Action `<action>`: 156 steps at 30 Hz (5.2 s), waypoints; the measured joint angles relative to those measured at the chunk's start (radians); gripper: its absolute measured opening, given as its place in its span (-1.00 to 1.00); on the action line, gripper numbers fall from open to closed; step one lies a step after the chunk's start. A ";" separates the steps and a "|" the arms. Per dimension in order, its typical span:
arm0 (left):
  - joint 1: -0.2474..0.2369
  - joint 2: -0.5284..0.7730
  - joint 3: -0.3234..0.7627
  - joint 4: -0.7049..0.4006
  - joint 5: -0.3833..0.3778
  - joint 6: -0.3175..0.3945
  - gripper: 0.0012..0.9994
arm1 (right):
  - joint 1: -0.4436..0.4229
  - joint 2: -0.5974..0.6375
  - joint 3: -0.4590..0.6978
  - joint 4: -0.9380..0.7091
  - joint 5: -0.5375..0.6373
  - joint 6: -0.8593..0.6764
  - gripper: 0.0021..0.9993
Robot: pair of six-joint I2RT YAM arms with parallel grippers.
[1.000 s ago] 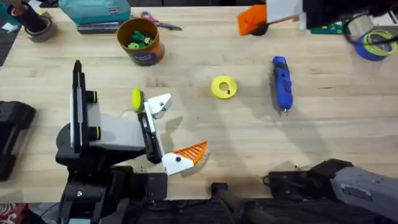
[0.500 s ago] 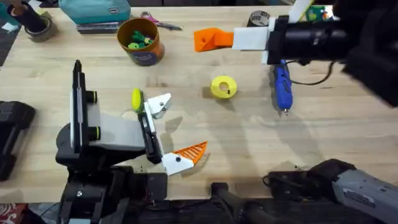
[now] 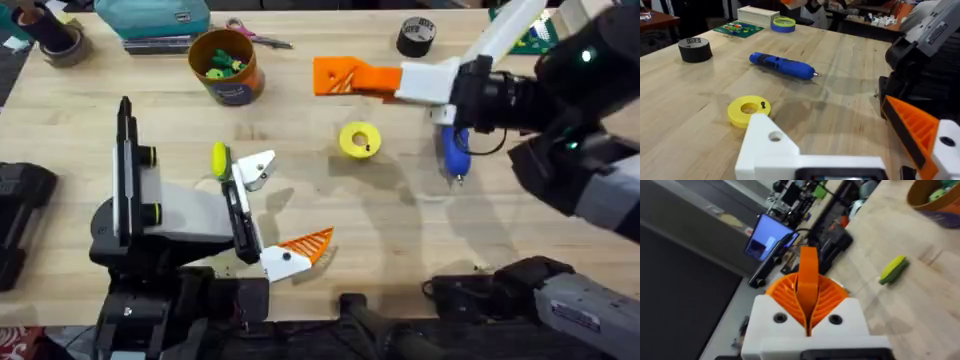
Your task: Pick up the gripper from the table and insert it into the empty holder that is missing its gripper. Then pick up a screw, insert it into the mounting hole, and use the screwdriver to tighten it. Finally, clean up the table by picking up the vegetable and placing it into the bucket.
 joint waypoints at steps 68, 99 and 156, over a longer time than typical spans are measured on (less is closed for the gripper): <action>0.000 0.000 0.000 0.000 0.000 0.000 0.97 | 0.152 0.275 -0.198 0.543 -0.085 0.560 -0.99; 0.000 0.000 0.000 0.000 0.000 0.000 0.97 | 0.249 0.378 -0.200 0.575 -0.026 0.538 -0.99; 0.000 0.000 0.000 0.000 0.000 0.000 0.97 | 0.273 0.439 -0.254 0.685 0.046 0.545 -0.99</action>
